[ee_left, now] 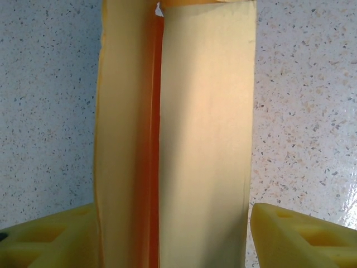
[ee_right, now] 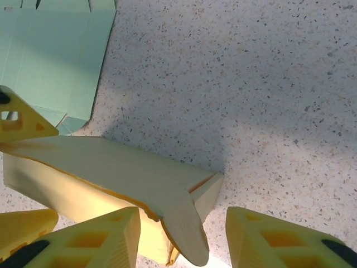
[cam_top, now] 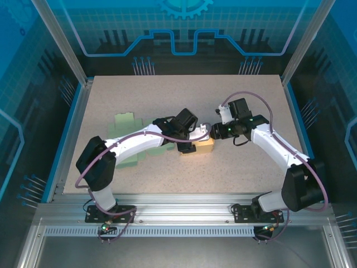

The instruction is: Fold the paper box

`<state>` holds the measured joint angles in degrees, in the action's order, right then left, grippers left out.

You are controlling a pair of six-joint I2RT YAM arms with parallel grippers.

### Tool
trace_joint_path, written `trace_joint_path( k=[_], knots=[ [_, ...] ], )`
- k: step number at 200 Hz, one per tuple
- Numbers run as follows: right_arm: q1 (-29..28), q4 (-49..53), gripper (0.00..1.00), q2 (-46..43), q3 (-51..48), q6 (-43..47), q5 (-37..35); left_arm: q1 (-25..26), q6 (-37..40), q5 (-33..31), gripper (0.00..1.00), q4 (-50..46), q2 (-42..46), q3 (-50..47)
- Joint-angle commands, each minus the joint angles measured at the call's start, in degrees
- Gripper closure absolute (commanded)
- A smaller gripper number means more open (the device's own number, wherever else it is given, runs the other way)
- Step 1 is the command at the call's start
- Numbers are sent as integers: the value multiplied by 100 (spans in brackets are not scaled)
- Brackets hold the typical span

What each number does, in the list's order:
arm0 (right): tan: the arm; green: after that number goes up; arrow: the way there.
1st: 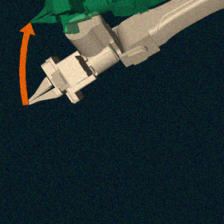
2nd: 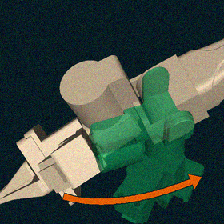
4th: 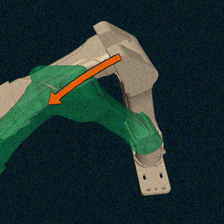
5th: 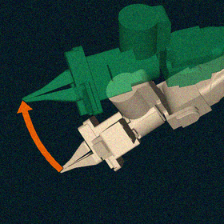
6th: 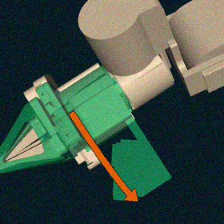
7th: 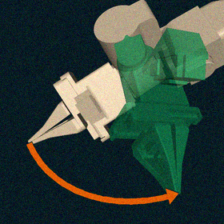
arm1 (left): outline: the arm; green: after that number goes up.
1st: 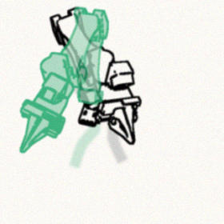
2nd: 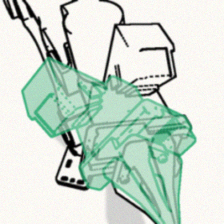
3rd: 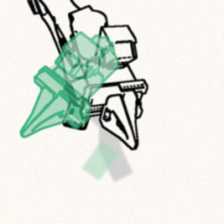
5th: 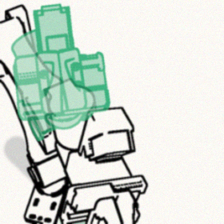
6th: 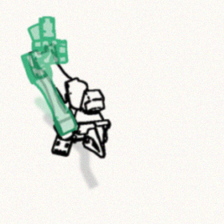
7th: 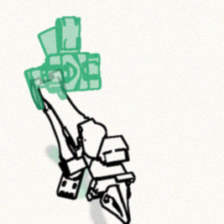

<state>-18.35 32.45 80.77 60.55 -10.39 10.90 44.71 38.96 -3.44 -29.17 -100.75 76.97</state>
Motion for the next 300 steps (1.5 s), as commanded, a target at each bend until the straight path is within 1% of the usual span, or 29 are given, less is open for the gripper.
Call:
trace_joint_path(
  k=[1, 10, 19, 30, 46, 63, 80, 92, 126, 163, 192, 220, 255, 273, 284, 300],
  knots=[
    [-61, 1, 59, 91, 27, 37, 0, -54, -46, -56, 33, 77, -135, -97],
    [-63, -1, 61, 127, 19, 29, 17, -51, -53, -60, 33, 95, -136, -109],
    [-63, 1, 67, 149, 19, 6, 11, -54, -50, -59, 33, 104, -142, -120],
    [-65, -17, 71, 158, 18, -24, -11, -51, -53, -70, 33, 134, -142, -130],
    [-63, -19, 82, 141, 46, -97, -24, -59, -61, -95, 33, 156, -140, -140],
    [-71, -32, 88, 103, 66, -192, 58, -59, -85, -125, 35, 192, -155, -172],
    [-84, -26, 89, 54, 97, -273, 133, -56, -107, -148, 36, 225, -164, -195],
    [-115, 3, 88, 45, 115, -327, 165, -54, -134, -172, 39, 238, -163, -196],
    [-202, 3, 88, 98, 89, -511, 108, -56, -199, -209, 42, 305, -193, -205],
    [-226, 157, 88, 171, 224, -812, 45, -51, -213, -235, 42, 315, -222, -202],
    [-246, 315, 88, 198, 410, -950, 189, -50, -207, -254, 42, 332, -261, -200],
    [-248, 491, 88, 259, 562, -1092, 184, -45, -209, -236, 42, 325, -298, -195],
    [-259, 576, 86, 363, 573, -1160, 135, -46, -189, -251, 43, 326, -317, -197],
    [-263, 579, 85, 412, 520, -1131, -33, -50, -208, -270, 43, 359, -314, -191],
    [-263, 566, 84, 460, 489, -1088, -121, -59, -241, -267, 46, 353, -324, -174],
    [-260, 466, 84, 530, 425, -1034, -171, -91, -299, -225, 48, 327, -339, -109]
  ],
)
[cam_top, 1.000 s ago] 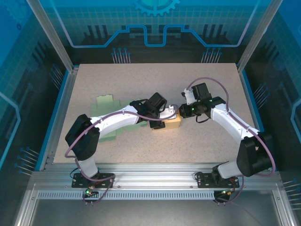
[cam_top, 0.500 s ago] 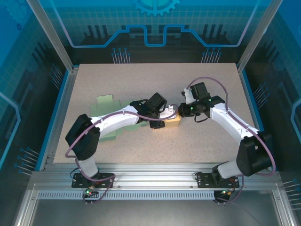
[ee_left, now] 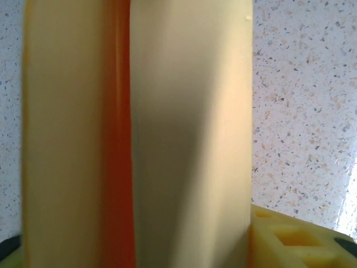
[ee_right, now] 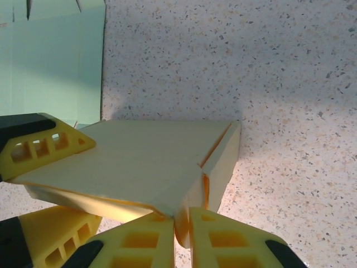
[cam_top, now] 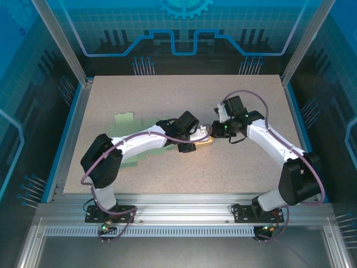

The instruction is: Fold the paper box

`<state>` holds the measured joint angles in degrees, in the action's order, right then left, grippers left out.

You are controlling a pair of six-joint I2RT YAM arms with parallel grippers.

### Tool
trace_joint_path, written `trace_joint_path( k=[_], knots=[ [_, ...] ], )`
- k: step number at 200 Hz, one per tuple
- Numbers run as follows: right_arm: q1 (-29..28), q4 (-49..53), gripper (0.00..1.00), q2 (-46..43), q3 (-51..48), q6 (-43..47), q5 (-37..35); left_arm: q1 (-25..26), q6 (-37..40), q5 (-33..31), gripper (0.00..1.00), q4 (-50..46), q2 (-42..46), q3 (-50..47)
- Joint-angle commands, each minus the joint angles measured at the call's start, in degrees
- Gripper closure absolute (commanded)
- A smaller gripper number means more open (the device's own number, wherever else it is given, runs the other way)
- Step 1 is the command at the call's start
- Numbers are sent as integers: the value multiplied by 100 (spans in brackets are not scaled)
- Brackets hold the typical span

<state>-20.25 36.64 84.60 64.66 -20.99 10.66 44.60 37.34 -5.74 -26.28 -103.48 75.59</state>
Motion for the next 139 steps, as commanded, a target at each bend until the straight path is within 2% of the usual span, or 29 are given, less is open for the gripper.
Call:
trace_joint_path(
  k=[1, 29, 90, 112, 139],
  knots=[
    [-68, 37, 84, 151, 8, 34, -145, -77, -138, 12, 48, 37, -67, 36],
    [-75, -95, 84, 239, -50, 19, -118, -100, -205, -22, 49, 31, -69, 71],
    [-69, -78, 84, 224, -9, -60, -169, -109, -682, -96, 34, 294, 607, -207],
    [-75, -68, 84, 247, -15, -80, -195, -109, -1115, -159, 34, 384, 998, -388],
    [-93, -28, 84, 250, 19, -90, -195, -107, -2019, -401, 37, 239, 1479, -513]
  ],
)
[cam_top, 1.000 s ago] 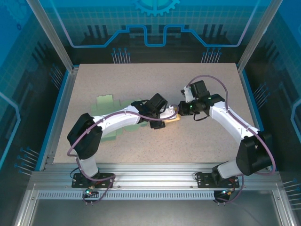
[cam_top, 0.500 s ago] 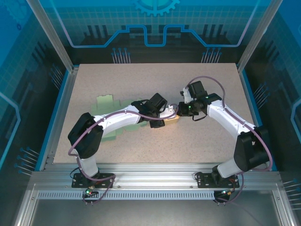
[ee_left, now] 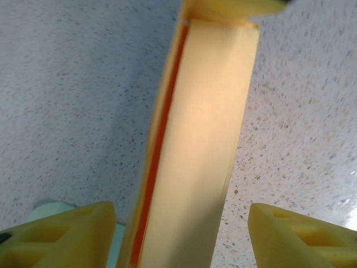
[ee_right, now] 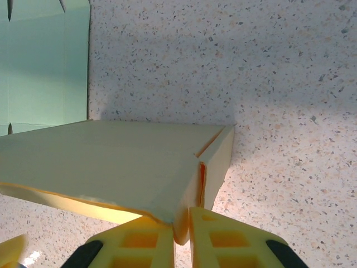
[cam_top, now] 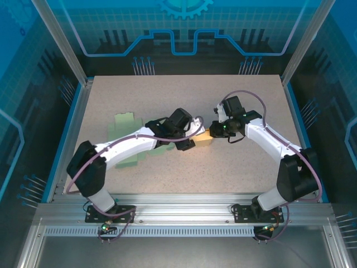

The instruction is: Fold the paper box

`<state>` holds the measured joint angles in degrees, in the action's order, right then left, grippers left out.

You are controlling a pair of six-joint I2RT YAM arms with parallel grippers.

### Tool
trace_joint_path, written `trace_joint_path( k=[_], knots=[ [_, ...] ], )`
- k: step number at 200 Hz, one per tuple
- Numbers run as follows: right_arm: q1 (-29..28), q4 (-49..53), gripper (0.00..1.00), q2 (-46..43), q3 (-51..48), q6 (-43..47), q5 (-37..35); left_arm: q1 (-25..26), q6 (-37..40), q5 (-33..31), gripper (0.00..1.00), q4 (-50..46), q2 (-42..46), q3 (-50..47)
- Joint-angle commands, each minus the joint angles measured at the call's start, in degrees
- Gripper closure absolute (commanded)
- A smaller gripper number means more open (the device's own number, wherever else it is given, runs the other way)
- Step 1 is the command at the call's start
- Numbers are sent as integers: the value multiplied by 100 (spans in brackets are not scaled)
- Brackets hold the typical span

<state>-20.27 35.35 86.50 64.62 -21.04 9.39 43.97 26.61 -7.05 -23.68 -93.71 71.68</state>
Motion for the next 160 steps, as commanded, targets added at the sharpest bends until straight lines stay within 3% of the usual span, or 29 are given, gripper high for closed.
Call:
trace_joint_path(
  k=[1, 22, 47, 68, 120, 160],
  knots=[
    [-91, 102, 84, 60, 24, -90, -64, -45, -990, -292, 37, -31, 516, -121],
    [-114, 203, 84, 77, 106, -117, -103, -61, -1696, -760, 40, -429, 700, -110],
    [-134, 288, 84, 120, 195, -120, -130, -127, -2114, -801, 41, -946, 769, -111],
    [-139, 337, 84, 173, 248, -102, -132, -298, -2256, -775, 48, -999, 777, -211],
    [-161, 391, 84, 262, 365, -58, -139, -809, -1731, -666, 49, -241, 624, -314],
    [-166, 428, 84, 271, 420, -41, -139, -1219, -1248, 189, 48, -64, 388, -157]
  ],
)
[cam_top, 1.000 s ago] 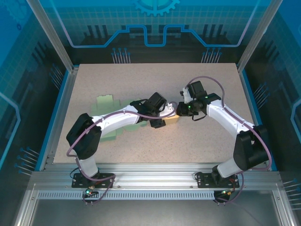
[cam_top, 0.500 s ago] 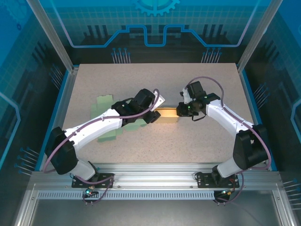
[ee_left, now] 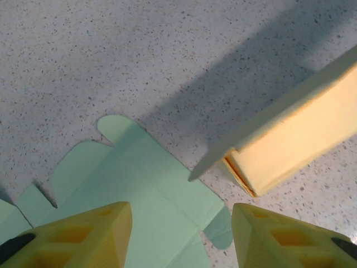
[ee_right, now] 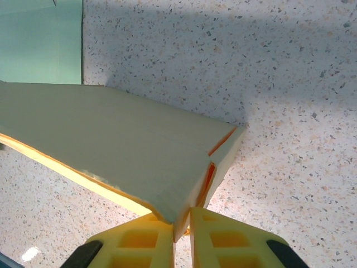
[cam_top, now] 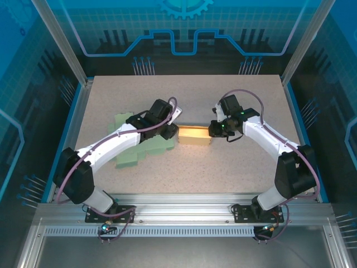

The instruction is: Fold the paper box

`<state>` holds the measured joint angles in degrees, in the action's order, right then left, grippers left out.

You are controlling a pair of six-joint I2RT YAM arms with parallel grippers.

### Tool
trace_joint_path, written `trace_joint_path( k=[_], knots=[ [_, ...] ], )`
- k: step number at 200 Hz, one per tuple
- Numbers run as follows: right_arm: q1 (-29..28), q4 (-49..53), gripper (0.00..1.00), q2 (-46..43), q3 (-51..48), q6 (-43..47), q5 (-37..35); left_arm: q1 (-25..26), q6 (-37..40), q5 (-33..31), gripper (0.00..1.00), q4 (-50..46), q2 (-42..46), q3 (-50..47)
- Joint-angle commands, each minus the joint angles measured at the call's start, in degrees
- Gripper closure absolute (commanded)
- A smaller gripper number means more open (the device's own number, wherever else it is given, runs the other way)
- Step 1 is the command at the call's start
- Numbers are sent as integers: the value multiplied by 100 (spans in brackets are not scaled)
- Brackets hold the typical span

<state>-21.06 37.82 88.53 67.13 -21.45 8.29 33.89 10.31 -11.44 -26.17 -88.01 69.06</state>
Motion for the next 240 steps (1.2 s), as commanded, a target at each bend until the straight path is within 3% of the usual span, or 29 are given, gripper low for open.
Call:
trace_joint_path(
  k=[1, 53, 100, 107, 135, 153, 240],
  knots=[
    [-85, 181, 84, 72, 168, 5, -30, -218, 388, 653, 48, 184, -186, 111],
    [-83, 190, 84, 125, 192, 47, -12, -426, 732, 1308, 45, 206, -445, 200],
    [-81, 195, 84, 163, 221, 64, -12, -422, 688, 1396, 49, 165, -851, 515],
    [-83, 201, 84, 164, 229, 67, -21, -428, 647, 1416, 50, 148, -905, 559],
    [-82, 203, 84, 182, 246, 72, -38, -418, 353, 1400, 73, 107, -982, 670],
    [-80, 204, 84, 210, 264, 75, -34, -422, 110, 1395, 79, -36, -990, 780],
    [-87, 173, 84, 358, 335, 62, -21, -425, -1124, 1797, 87, -520, -999, 958]
  ],
)
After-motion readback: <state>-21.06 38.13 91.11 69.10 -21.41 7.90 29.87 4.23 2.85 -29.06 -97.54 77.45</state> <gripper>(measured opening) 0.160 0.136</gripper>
